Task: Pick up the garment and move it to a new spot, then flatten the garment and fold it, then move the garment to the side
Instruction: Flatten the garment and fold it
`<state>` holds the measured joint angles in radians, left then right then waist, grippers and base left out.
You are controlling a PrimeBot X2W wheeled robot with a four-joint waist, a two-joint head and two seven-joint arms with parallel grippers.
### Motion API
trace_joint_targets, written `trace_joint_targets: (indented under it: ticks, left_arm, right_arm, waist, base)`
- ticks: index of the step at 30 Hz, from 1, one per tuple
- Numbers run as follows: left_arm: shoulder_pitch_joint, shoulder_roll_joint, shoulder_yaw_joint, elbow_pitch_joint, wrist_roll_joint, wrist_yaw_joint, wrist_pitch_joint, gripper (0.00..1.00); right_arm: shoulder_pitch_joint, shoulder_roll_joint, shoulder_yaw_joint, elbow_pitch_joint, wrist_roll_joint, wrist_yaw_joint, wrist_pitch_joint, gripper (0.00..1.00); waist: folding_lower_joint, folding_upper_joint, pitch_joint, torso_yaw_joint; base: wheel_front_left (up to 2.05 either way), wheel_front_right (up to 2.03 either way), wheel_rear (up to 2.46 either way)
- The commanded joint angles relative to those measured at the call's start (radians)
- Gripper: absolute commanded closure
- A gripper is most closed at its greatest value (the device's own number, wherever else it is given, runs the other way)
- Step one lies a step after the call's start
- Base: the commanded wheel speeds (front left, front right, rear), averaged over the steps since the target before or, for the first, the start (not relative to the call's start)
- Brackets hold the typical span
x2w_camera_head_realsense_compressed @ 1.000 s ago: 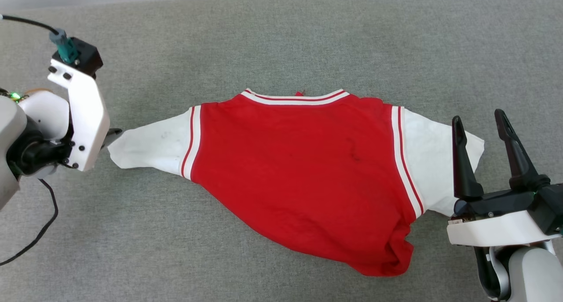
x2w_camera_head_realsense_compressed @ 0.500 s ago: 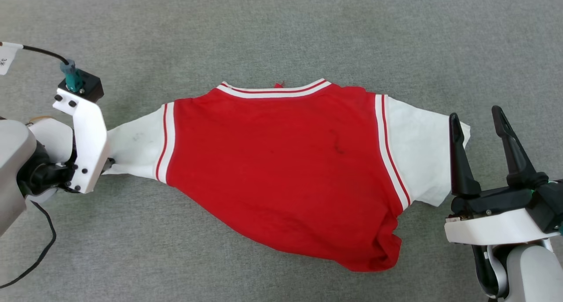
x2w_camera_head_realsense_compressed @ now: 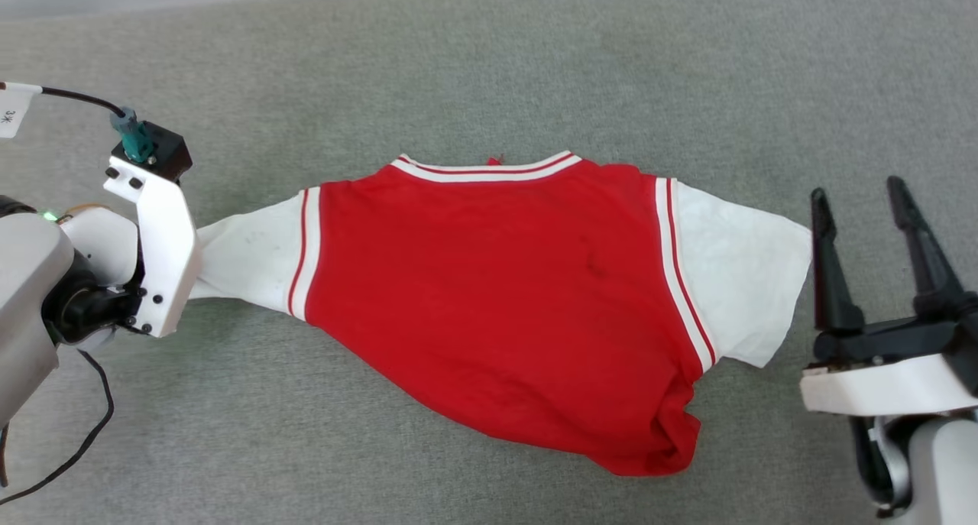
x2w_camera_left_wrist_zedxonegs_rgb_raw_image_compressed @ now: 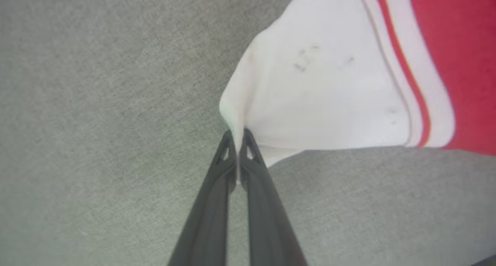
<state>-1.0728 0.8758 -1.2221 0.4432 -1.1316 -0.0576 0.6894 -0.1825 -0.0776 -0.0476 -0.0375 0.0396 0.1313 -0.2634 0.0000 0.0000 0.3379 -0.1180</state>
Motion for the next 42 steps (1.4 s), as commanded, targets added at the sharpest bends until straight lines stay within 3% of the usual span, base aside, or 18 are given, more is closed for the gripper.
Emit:
trace_joint_targets:
  ticks: [1, 6, 9, 12, 18, 24, 28, 32, 38, 42]
  left_arm:
    - [-0.002, 0.008, 0.004, -0.013, 0.008, -0.004, -0.013, 1.00]
    - [-0.011, 0.023, 0.014, -0.090, 0.023, -0.013, -0.056, 1.00]
    - [-0.009, 0.035, 0.015, -0.142, 0.032, -0.006, -0.071, 1.00]
    - [-0.008, 0.043, 0.013, -0.189, 0.045, 0.005, -0.077, 1.00]
    - [-0.018, 0.039, 0.012, -0.254, 0.065, 0.023, -0.083, 1.00]
    - [-0.046, 0.034, 0.018, -0.289, 0.086, 0.025, -0.085, 1.00]
    - [-0.068, 0.023, 0.023, -0.298, 0.100, 0.023, -0.088, 1.00]
    - [-0.089, 0.010, 0.025, -0.303, 0.110, 0.016, -0.091, 1.00]
    - [-0.119, -0.010, 0.030, -0.300, 0.126, 0.008, -0.096, 1.00]
    - [-0.124, -0.021, 0.028, -0.296, 0.130, 0.001, -0.104, 1.00]
  right_arm:
    - [-0.025, -0.018, -0.008, -0.009, -0.006, -0.001, -0.002, 0.00]
    - [-0.076, -0.114, -0.011, 0.006, -0.021, -0.001, 0.010, 0.00]
    - [-0.127, -0.208, 0.028, 0.020, -0.011, -0.001, 0.099, 0.00]
    - [-0.194, -0.333, 0.102, 0.030, 0.056, -0.001, 0.250, 0.00]
    - [-0.316, -0.566, 0.250, 0.044, 0.320, -0.001, 0.653, 0.00]
    - [-0.419, -0.729, 0.381, 0.051, 0.565, -0.001, 1.013, 0.00]
    - [-0.466, -0.773, 0.451, 0.085, 0.665, -0.001, 1.161, 0.00]
    - [-0.493, -0.751, 0.487, 0.144, 0.720, -0.001, 1.244, 0.00]
    - [-0.489, -0.687, 0.524, 0.240, 0.719, -0.001, 1.211, 0.00]
    - [-0.439, -0.645, 0.608, 0.297, 0.726, -0.001, 1.172, 0.00]
  waist:
    - [0.0000, 0.0000, -0.021, 0.014]
    - [0.0000, 0.0000, -0.056, 0.033]
    - [0.0000, 0.0000, -0.066, 0.040]
    - [0.0000, 0.0000, -0.068, 0.047]
    - [0.0000, 0.0000, -0.050, 0.059]
    - [0.0000, 0.0000, -0.008, 0.076]
    - [0.0000, 0.0000, 0.027, 0.094]
    - [0.0000, 0.0000, 0.064, 0.110]
    - [0.0000, 0.0000, 0.118, 0.134]
    - [0.0000, 0.0000, 0.136, 0.140]
  base:
    - [0.00, 0.00, 0.00]
    - [0.00, 0.00, 0.00]
    - [0.00, 0.00, 0.00]
    - [0.00, 0.00, 0.00]
    - [0.00, 0.00, 0.00]
    - [0.00, 0.00, 0.00]
    - [0.00, 0.00, 0.00]
    - [0.00, 0.00, 0.00]
    - [0.00, 0.00, 0.00]
    - [0.00, 0.00, 0.00]
